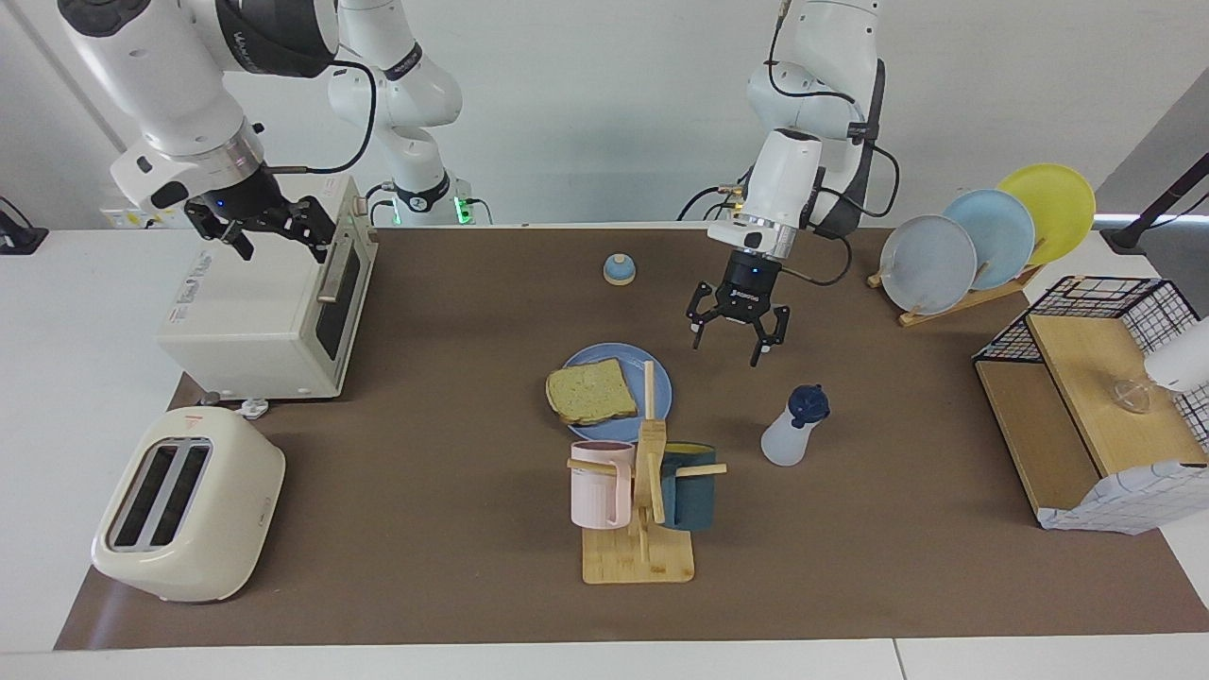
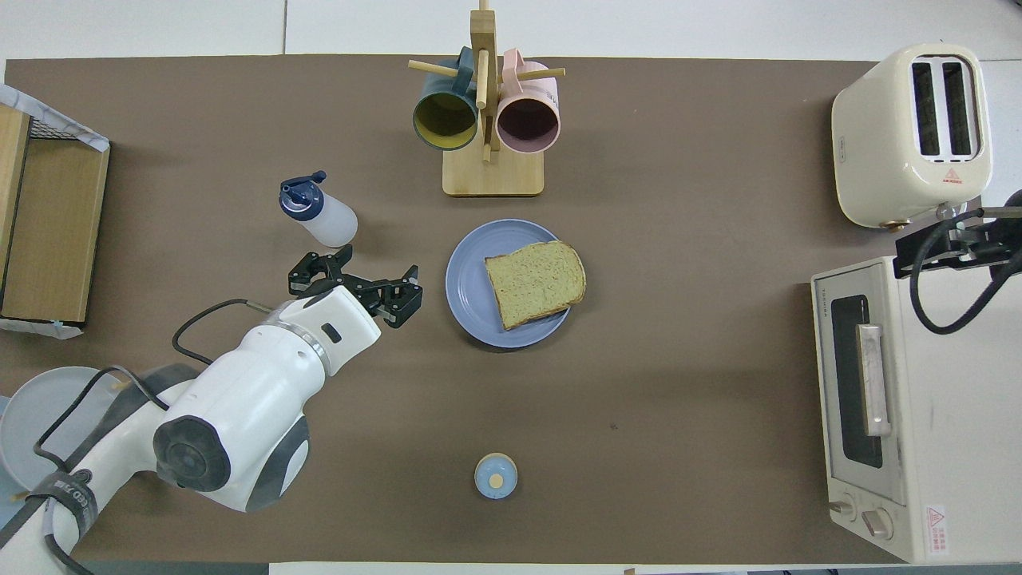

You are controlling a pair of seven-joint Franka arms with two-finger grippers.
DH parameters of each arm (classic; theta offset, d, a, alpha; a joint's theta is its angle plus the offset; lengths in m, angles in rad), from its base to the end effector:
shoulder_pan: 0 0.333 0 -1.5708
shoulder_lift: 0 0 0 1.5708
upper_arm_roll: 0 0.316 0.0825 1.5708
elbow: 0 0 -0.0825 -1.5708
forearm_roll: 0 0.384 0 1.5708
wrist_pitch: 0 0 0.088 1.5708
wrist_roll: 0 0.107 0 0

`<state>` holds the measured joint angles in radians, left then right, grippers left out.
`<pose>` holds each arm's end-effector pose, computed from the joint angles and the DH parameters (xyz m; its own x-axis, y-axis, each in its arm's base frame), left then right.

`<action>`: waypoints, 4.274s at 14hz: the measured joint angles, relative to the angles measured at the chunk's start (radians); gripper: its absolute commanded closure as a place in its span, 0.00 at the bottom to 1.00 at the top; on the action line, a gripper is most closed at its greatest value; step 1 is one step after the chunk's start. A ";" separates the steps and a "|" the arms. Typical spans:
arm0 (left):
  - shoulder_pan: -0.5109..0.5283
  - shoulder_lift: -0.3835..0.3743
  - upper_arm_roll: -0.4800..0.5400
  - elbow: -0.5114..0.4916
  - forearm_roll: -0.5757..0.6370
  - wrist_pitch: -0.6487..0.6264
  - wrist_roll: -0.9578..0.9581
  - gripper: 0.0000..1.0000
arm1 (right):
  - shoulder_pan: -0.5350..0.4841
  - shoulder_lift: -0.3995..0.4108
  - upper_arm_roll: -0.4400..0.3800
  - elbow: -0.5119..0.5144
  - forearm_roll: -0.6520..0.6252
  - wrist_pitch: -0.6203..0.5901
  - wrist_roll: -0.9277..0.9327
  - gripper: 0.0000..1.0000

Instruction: Put bread on plate and add seasoning

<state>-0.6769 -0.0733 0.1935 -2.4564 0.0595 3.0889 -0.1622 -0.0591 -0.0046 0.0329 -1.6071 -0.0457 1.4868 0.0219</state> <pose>0.4581 -0.2451 0.4071 0.7226 -0.2537 0.6430 -0.3913 -0.9169 0.0781 0.5422 -0.0194 0.6033 0.9921 -0.0517 -0.1143 -0.0465 -0.9978 0.0483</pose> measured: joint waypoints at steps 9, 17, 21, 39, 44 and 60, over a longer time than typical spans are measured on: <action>0.030 -0.038 0.021 0.277 0.000 -0.502 -0.002 0.00 | 0.000 0.000 0.000 0.000 0.000 0.000 0.000 0.00; 0.166 -0.040 0.031 0.514 -0.047 -0.920 0.101 0.00 | 0.000 0.000 0.000 0.000 0.000 0.000 0.000 0.00; 0.271 -0.041 0.034 0.626 -0.056 -1.157 0.217 0.00 | 0.000 0.000 0.000 0.000 0.000 0.000 0.000 0.00; 0.434 -0.021 0.028 0.779 -0.057 -1.476 0.251 0.00 | 0.000 0.000 0.000 0.000 0.000 0.000 0.000 0.00; 0.632 -0.018 -0.171 0.812 -0.058 -1.488 0.249 0.00 | 0.000 0.000 0.000 0.000 0.000 0.000 0.000 0.00; 0.657 0.005 -0.192 0.848 -0.087 -1.614 0.249 0.00 | 0.000 0.000 0.000 0.000 0.000 0.000 0.000 0.00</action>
<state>-0.0201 -0.0681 0.0019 -1.6084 -0.0275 1.4748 0.0872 -0.0591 -0.0046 0.0329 -1.6071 -0.0457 1.4868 0.0219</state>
